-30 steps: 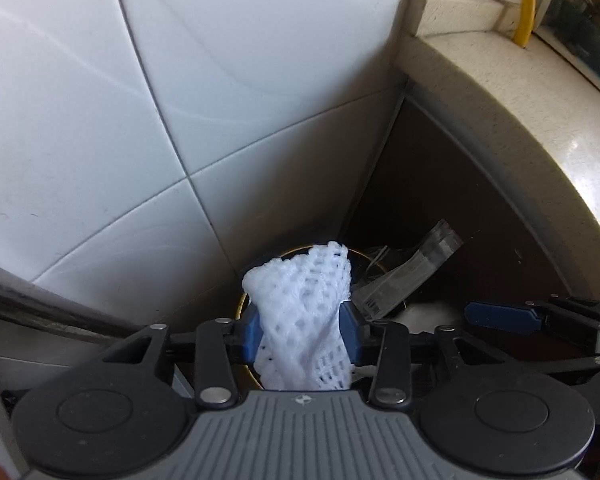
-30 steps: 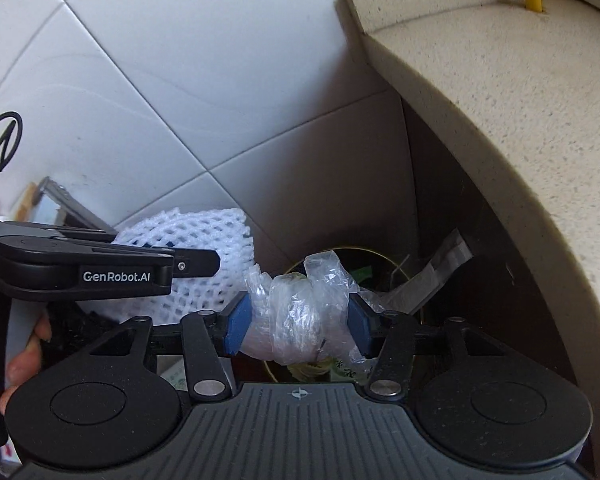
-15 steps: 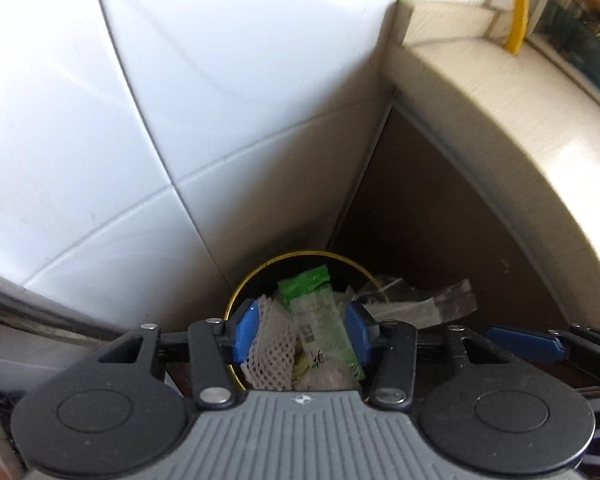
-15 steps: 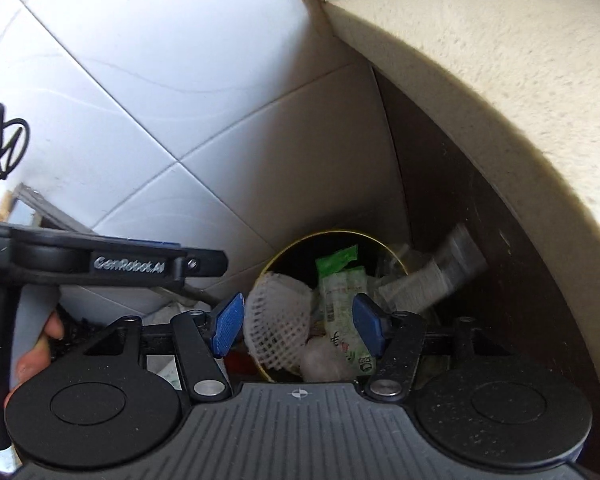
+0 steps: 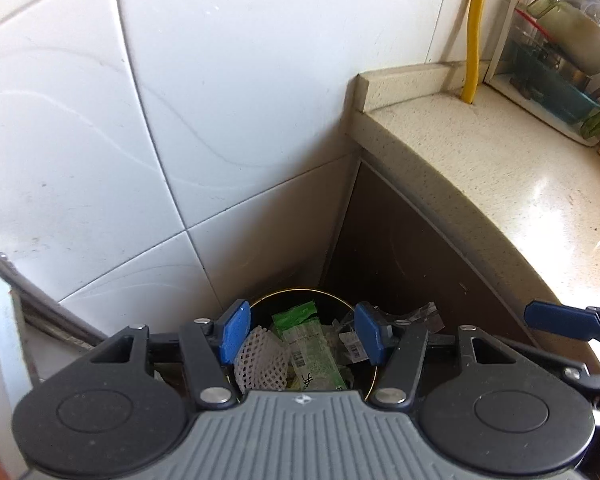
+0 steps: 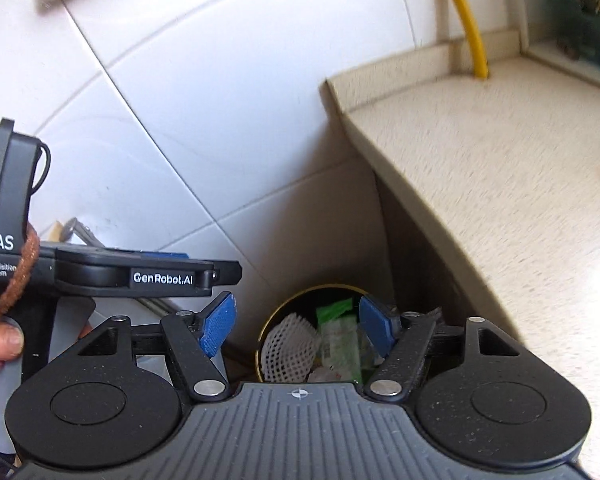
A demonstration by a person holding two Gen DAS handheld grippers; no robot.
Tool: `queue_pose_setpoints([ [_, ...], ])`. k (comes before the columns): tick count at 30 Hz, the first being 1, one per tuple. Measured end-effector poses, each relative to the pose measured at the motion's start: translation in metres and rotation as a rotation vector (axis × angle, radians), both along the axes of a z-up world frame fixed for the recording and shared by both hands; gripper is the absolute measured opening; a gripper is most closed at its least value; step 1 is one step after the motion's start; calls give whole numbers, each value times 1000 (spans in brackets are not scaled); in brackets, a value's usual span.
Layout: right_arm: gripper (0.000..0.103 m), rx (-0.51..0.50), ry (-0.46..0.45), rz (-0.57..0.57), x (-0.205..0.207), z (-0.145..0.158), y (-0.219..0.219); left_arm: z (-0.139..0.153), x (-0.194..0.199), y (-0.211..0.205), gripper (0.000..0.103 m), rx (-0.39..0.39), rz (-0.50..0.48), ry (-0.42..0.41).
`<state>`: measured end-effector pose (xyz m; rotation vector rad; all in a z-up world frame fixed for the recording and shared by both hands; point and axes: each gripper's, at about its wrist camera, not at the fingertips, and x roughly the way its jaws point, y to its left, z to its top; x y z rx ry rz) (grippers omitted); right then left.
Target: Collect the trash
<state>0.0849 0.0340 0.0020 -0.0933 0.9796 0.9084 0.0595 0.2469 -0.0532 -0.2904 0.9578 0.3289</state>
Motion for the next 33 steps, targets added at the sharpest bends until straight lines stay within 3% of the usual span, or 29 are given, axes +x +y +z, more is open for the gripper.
queue_pose_setpoints([
  [9,76,27,-48,17,0,21,-15,22,-16,-26,56,33,39,-38],
  [25,78,29,-59,23,-2,39,-77,31,-43,-107,57,72,87,-32],
  [33,81,26,-59,42,-8,44,-109,29,-66,-143,64,64,160,-32],
])
